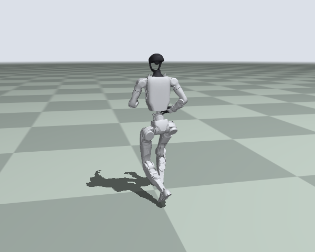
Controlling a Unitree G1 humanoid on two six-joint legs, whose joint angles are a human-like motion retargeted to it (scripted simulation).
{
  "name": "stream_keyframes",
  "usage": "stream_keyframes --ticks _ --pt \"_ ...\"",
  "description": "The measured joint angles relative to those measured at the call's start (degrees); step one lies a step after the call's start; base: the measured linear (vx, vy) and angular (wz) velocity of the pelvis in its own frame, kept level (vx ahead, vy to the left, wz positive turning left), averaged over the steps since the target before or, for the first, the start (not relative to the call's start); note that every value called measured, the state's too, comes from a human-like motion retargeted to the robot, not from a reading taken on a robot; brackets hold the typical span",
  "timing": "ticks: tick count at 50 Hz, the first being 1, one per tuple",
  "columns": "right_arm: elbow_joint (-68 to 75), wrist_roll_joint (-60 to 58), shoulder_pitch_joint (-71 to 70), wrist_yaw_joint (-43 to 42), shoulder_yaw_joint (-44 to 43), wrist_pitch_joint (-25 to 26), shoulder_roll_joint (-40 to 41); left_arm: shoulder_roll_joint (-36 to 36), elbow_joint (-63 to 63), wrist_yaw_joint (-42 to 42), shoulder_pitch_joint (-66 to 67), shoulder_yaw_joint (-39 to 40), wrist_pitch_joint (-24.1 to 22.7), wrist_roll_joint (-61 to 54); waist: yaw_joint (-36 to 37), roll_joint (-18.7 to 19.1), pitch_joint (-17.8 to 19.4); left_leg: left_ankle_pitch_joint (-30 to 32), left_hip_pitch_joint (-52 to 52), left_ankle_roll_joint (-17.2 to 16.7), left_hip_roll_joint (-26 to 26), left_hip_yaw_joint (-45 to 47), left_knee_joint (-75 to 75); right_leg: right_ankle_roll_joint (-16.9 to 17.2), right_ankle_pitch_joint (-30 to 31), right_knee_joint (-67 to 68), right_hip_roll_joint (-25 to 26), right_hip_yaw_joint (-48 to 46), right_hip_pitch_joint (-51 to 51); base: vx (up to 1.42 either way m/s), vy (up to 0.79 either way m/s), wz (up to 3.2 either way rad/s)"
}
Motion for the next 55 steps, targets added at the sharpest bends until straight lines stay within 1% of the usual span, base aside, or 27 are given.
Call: stream_keyframes --ticks 2,4,5,7,9,11,13,15,18,20,23,25,27,29,31,33,35,37,38,40,42,43,45,47,49,52,55 --pt "-0.61 -0.42 -1.39 -1.18 -0.05 0.03 0.08 -0.3 0.31 -0.97 3.06 -0.94 0.29 0.06 1.68 0.56 0.06 2.61 -0.54 -0.31 2.11 0.03 9.2 -3.03 -2.72 5.15 1.54 0.11 0.18 -0.07 -0.04 -0.18" --pt "-1.3 -1.53 -4.54 -2.84 -0.57 0.5 -0.33 -0.46 1.11 -1.81 6.97 -1.16 1.29 -0.1 3.76 0.62 0.97 3.5 -2.87 0.48 4.34 0.12 19.05 -7.12 -7.52 11.14 2.44 0.6 1.58 -0.05 -0.05 0.03" --pt "-1.65 -2.32 -6.59 -3.79 -0.94 0.88 -0.65 -0.51 1.67 -2.12 9.12 -1.06 1.99 -0.19 4.9 0.47 1.7 3.25 -4.65 1.46 5.54 0.27 23.92 -9.05 -10.27 13.95 2.64 0.96 2.53 -0.04 -0.06 0.26" --pt "-2.24 -4.15 -12.55 -5.85 -1.88 2.28 -1.7 -0.15 2.34 -2.72 13.27 -0.12 3.21 -0.68 6.97 -0.49 3.33 -0.15 -11.08 4.84 6.96 0.61 30.46 -10.51 -14.81 15.83 2.19 2.06 5.63 -0.03 -0.06 0.45" --pt "-3.16 -4.92 -17.59 -7.7 -2.81 3.25 -2.23 0.58 1.71 -4.09 18.39 1.62 3.71 -1.94 8.72 -1.77 3.66 -4.01 -18.86 7.77 6.33 1.15 31.24 -9.43 -16.4 14.17 1.29 3.3 9.73 -0.01 -0.03 0.48" --pt "-4.74 -4.26 -19.77 -9.17 -4.04 3.4 -2.46 2.12 -0.2 -5.86 24.16 3.63 3.21 -3.35 10.19 -3.61 3.17 -6.64 -24.67 9.03 3.83 2.51 25.53 -6.16 -14.83 10.86 -0.11 5.0 15.02 0.05 0.02 0.52" --pt "-6.24 -2.88 -19.75 -9.79 -4.98 3.04 -2.26 4.02 -2.27 -7.76 29.39 5.53 2.23 -4.75 11.21 -5.85 2.24 -8.02 -27.97 8.82 0.26 4.46 14.51 -1.55 -9.99 7.31 -2.18 6.69 20.46 0.09 0.05 0.57" --pt "-7.35 -1.56 -18.43 -9.2 -5.41 2.3 -1.98 5.73 -3.69 -9.13 33.38 6.93 1.26 -5.82 11.46 -8.21 0.83 -7.43 -29.75 7.27 -4.32 6.14 0.53 3.37 -2.84 5.19 -5.12 7.85 24.66 0.07 0.08 0.65" --pt "-7.59 -1.29 -15.98 -7.23 -5.22 1.62 -1.46 6.55 -4.78 -8.92 35.7 7.96 0.82 -7.45 9.56 -11.35 -0.73 -4.47 -29.86 5.91 -12.03 7.07 -15.54 7.72 5.75 8.77 -10.74 8.77 27.72 0.01 0.08 0.72" --pt "-6.77 -1.98 -13.74 -6.2 -4.2 1.5 -0.66 6.13 -5.28 -8.07 35.36 7.93 0.8 -7.2 8.06 -12.13 -0.89 -5.2 -30.46 7.24 -14.53 7.26 -13.49 8.16 8.77 15.68 -13.49 8.81 28.55 -0.06 0.05 0.42" --pt "-4.36 -4.04 -10.0 -5.3 -2.74 1.82 1.18 5.27 -6.45 -5.12 30.8 7.89 1.18 -4.7 5.04 -13.28 -0.31 -11.01 -28.75 12.47 -17.12 7.28 -4.55 6.77 10.0 29.39 -18.6 8.83 27.39 -0.05 0.05 0.24" --pt "-2.04 -5.53 -8.13 -4.94 -2.07 2.2 2.79 4.59 -6.36 -1.67 23.96 7.63 2.19 -2.15 2.71 -13.88 1.26 -15.97 -25.82 15.31 -18.2 7.05 -0.69 4.27 7.84 37.86 -21.68 9.65 23.88 -0.04 0.06 0.12" --pt "-0.06 -6.18 -6.66 -4.12 -1.59 1.68 3.56 3.67 -5.14 1.61 15.26 6.9 3.09 -0.05 0.4 -13.51 2.67 -19.4 -21.06 15.67 -18.03 6.17 -0.66 1.32 3.56 42.35 -22.6 10.54 17.6 -0.01 0.02 -0.09" --pt "0.28 -5.44 -4.96 -2.87 -1.34 0.44 2.94 2.36 -4.21 3.4 7.88 6.44 3.45 0.53 -1.84 -11.67 3.0 -20.5 -15.37 14.12 -16.48 4.88 -3.19 -0.8 -0.34 41.59 -21.28 9.97 10.58 0.0 0.01 -0.3" --pt "-0.96 -3.68 -2.58 -1.6 -1.36 -0.77 1.59 1.22 -4.46 3.61 3.38 6.4 2.91 0.13 -3.75 -9.11 2.4 -18.83 -9.8 11.06 -13.82 3.56 -6.61 -1.58 -2.66 35.49 -18.32 7.78 4.71 0.04 -0.04 -0.37" --pt "-2.23 -1.82 -0.18 -0.74 -1.57 -1.48 0.31 0.4 -4.95 2.89 0.93 6.01 1.46 -0.6 -4.74 -6.33 1.47 -14.39 -5.04 7.09 -10.33 2.34 -9.12 -1.22 -3.24 25.04 -13.84 4.96 0.77 0.06 -0.08 -0.42" --pt "-2.95 -0.7 1.91 -0.42 -2.16 -1.79 -0.52 0.12 -5.25 1.62 -0.02 4.86 -0.35 -0.82 -4.33 -3.64 0.41 -8.47 -1.57 3.07 -6.51 1.12 -9.03 0.21 -2.44 12.18 -7.68 2.85 -1.18 0.03 -0.09 -0.47" --pt "-3.36 -0.06 2.79 -1.21 -2.62 -1.7 -0.76 0.01 -5.7 0.25 0.76 3.58 -1.2 -0.72 -2.66 -0.98 -0.32 -3.11 -0.11 0.51 -2.51 -0.05 -4.04 0.47 -1.39 3.18 -1.45 1.67 -0.89 -0.02 -0.08 -0.47" --pt "-3.65 0.05 2.76 -1.71 -2.77 -1.74 -0.85 -0.03 -6.03 -0.47 1.68 3.07 -1.37 -0.75 -1.71 -0.05 -0.42 -0.92 0.19 -0.34 -0.98 -0.61 -0.17 -0.24 -1.49 2.08 0.62 1.26 -0.4 -0.06 -0.06 -0.34" --pt "-4.22 -0.29 1.96 -2.63 -2.88 -1.65 -0.77 -0.3 -5.81 -1.65 4.82 2.28 -1.13 -0.72 0.39 0.79 -0.37 2.43 -0.17 -1.18 0.99 -1.16 9.21 -3.25 -3.92 6.04 2.79 1.2 0.23 -0.07 -0.04 -0.17" --pt "-4.77 -1.27 -0.82 -3.82 -3.27 -1.04 -1.09 -0.5 -4.77 -2.83 9.22 2.03 0.07 -1.02 2.97 0.9 0.59 3.48 -2.74 -0.93 2.53 -1.55 19.04 -7.13 -8.64 11.51 3.77 1.65 2.2 -0.03 -0.02 0.0" --pt "-5.02 -1.94 -2.75 -4.48 -3.5 -0.57 -1.38 -0.52 -4.0 -3.42 11.64 2.08 0.87 -1.13 4.33 0.7 1.27 2.51 -4.91 0.04 3.31 -1.57 23.56 -8.57 -11.11 13.6 3.84 2.02 3.58 -0.03 -0.05 0.32" --pt "-5.25 -3.15 -8.55 -6.0 -4.12 0.82 -2.23 0.01 -2.87 -4.84 16.26 2.98 2.4 -2.01 6.6 -0.38 2.76 -1.22 -11.66 3.24 3.8 -1.49 29.65 -9.64 -15.17 14.72 3.0 3.02 7.51 -0.02 -0.04 0.53" --pt "-6.3 -3.35 -12.74 -7.58 -5.05 1.45 -2.3 1.25 -3.05 -6.68 22.36 4.89 2.86 -3.2 8.59 -1.89 2.84 -5.5 -19.46 6.1 2.51 -0.96 29.0 -8.03 -15.94 12.74 1.78 4.46 12.29 0.01 -0.01 0.58" --pt "-7.91 -2.35 -14.29 -8.55 -6.5 1.36 -2.25 3.15 -4.11 -8.75 28.76 7.09 2.43 -4.65 10.21 -3.92 2.42 -8.19 -24.94 7.61 -0.25 0.3 21.83 -4.59 -13.7 9.87 -0.15 6.14 18.01 0.06 0.02 0.59" --pt "-10.28 -0.45 -13.52 -8.32 -8.01 0.56 -2.04 5.98 -5.78 -11.01 36.71 10.02 1.15 -6.65 11.29 -7.42 0.88 -9.15 -29.34 7.1 -6.29 2.68 2.75 2.37 -4.9 6.97 -4.53 8.1 25.29 0.07 0.06 0.7" --pt "-11.26 0.28 -11.08 -6.37 -8.14 -0.13 -1.53 6.93 -6.62 -10.51 40.43 11.36 0.61 -7.81 9.31 -10.76 -0.96 -6.14 -29.93 5.87 -14.07 3.56 -13.86 7.65 5.44 10.77 -10.23 9.22 28.25 0.01 0.07 0.82"
